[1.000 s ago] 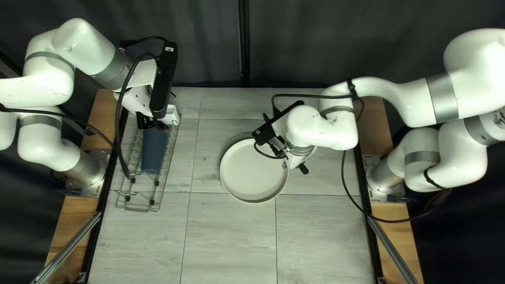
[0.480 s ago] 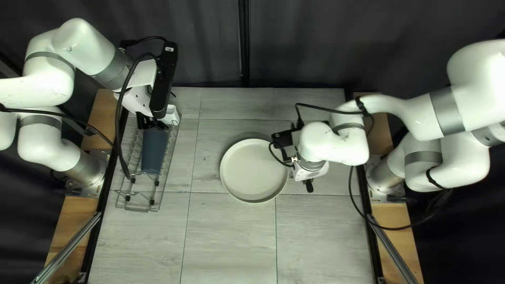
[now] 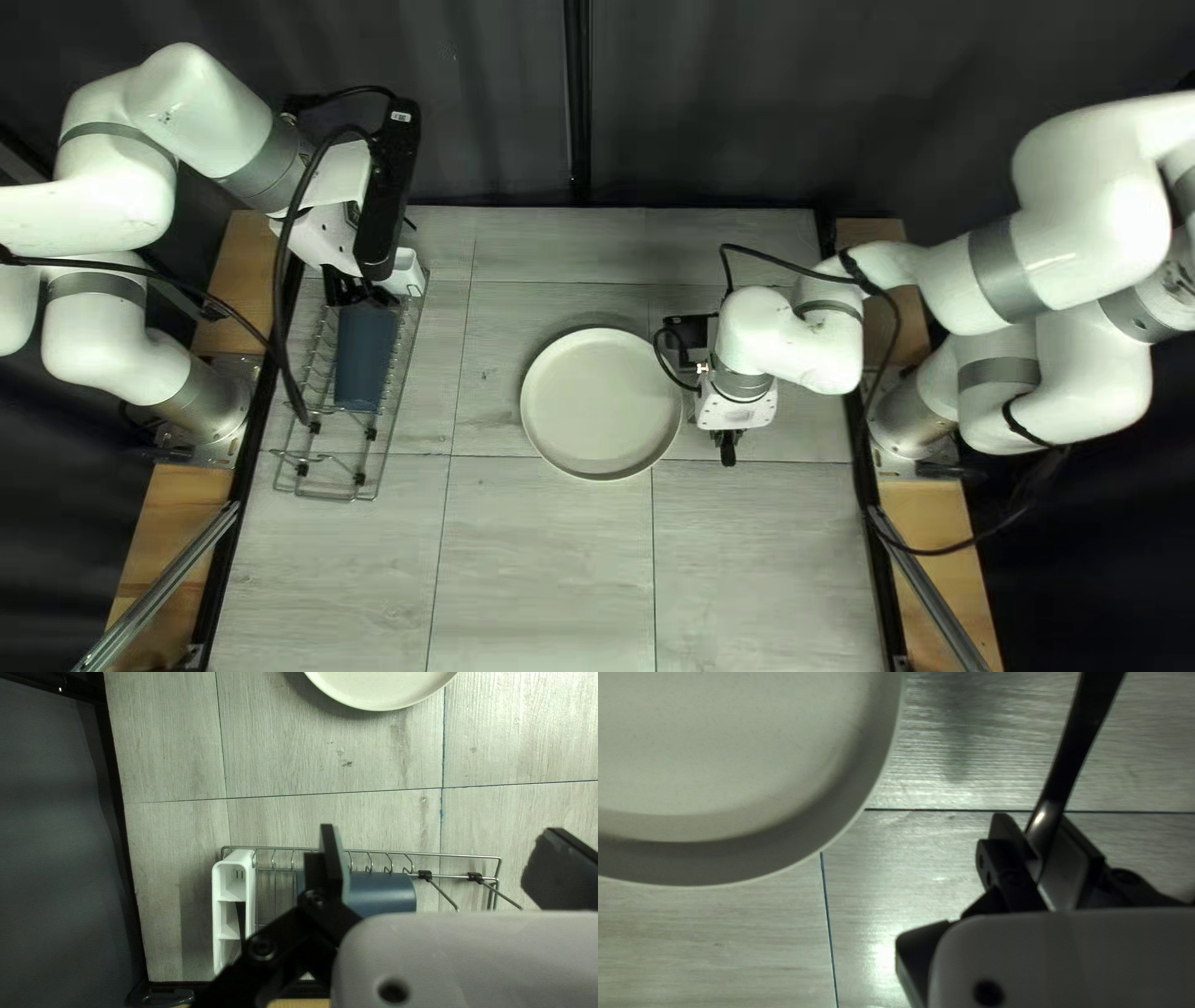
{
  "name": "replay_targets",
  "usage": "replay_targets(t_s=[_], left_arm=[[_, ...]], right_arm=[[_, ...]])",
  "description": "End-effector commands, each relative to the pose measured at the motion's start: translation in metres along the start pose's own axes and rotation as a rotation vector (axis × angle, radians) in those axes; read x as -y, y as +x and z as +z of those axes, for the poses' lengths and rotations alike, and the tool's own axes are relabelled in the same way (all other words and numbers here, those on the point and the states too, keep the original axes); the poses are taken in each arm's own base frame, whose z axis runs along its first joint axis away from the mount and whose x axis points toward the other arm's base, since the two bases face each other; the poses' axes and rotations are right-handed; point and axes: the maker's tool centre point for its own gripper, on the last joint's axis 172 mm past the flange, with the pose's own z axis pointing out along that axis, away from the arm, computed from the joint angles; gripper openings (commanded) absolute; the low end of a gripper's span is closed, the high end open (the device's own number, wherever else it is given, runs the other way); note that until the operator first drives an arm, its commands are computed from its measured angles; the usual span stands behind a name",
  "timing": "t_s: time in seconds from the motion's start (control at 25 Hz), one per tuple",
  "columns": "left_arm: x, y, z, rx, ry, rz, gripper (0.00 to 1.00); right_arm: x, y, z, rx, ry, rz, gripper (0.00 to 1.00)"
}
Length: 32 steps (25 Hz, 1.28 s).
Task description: Pick up and place plate onto table. Place down one fork to the left of the plate. Place spoon and knife to the right of the plate. Place cup above the knife and spoon
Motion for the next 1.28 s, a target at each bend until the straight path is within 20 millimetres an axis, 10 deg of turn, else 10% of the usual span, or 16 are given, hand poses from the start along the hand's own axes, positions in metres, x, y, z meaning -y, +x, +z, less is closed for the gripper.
replay_targets(t_s=[0.04,0.24,0.28,0.32,0.52,0.8,1.28], left_arm=[[0.0,0.0,0.0,0.0,0.0,0.0,1.0],[0.0,0.0,0.0,0.0,0.0,0.0,1.0],[0.0,0.0,0.0,0.0,0.0,0.0,1.0],[0.0,0.0,0.0,0.0,0.0,0.0,1.0],[0.0,0.0,0.0,0.0,0.0,0.0,1.0],[0.0,0.0,0.0,0.0,0.0,0.0,1.0],[0.0,0.0,0.0,0.0,0.0,0.0,1.0]], right_arm=[[-0.001,0.007,0.01,0.016,0.005,-0.001,0.0],[0.001,0.009,0.015,0.028,0.009,-0.004,0.1],[0.002,0.009,0.014,0.029,0.009,-0.004,0.67],[0.002,0.01,0.013,0.029,0.009,-0.002,1.0],[0.0,0.01,-0.015,-0.003,0.0,0.003,1.0],[0.009,-0.017,-0.103,-0.23,-0.122,-0.233,1.0],[0.003,-0.022,-0.116,-0.273,-0.116,-0.359,1.0]])
